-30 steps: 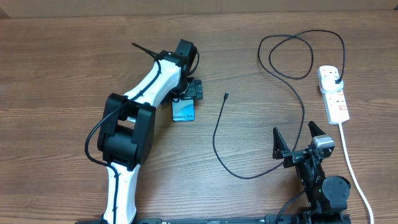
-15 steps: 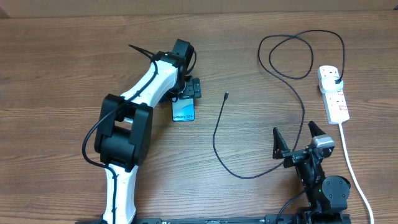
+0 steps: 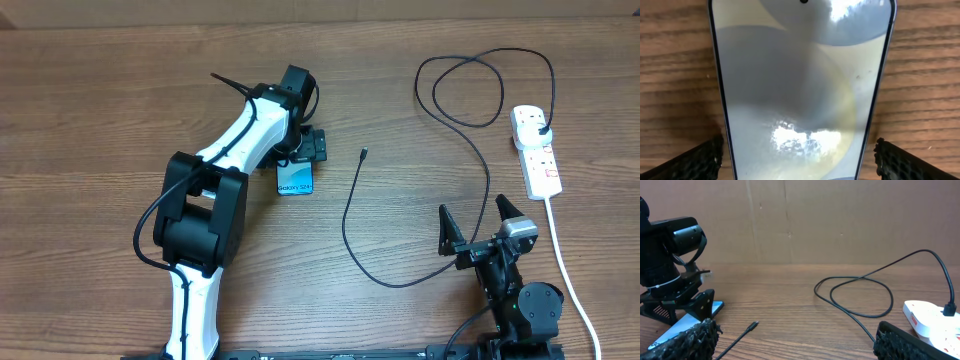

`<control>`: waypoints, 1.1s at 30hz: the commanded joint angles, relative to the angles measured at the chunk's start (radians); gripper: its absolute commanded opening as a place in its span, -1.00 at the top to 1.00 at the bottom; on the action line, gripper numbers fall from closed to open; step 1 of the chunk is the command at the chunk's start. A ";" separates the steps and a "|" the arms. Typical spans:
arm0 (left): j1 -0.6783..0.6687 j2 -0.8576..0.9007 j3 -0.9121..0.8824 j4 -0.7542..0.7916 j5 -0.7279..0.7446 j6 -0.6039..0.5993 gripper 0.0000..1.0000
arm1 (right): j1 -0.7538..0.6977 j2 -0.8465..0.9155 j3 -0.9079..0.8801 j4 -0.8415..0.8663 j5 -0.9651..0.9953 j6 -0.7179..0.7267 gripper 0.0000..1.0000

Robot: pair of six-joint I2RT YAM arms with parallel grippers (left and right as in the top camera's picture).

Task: Plug charger to phone and switch on socket
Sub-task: 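Close the left gripper on the smartphone's long edges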

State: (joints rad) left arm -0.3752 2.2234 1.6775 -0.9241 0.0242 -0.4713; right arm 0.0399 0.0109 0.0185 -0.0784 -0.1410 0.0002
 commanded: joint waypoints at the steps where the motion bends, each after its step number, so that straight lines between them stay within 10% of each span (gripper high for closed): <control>1: -0.012 0.046 -0.047 -0.013 0.023 -0.008 -0.99 | 0.005 -0.008 -0.011 0.005 0.010 -0.002 -1.00; 33: -0.051 0.046 -0.047 -0.006 -0.079 -0.050 -0.99 | 0.005 -0.008 -0.011 0.005 0.010 -0.002 -1.00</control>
State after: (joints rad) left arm -0.4088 2.2234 1.6680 -0.9253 -0.0494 -0.4961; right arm 0.0402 0.0109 0.0185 -0.0788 -0.1410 0.0006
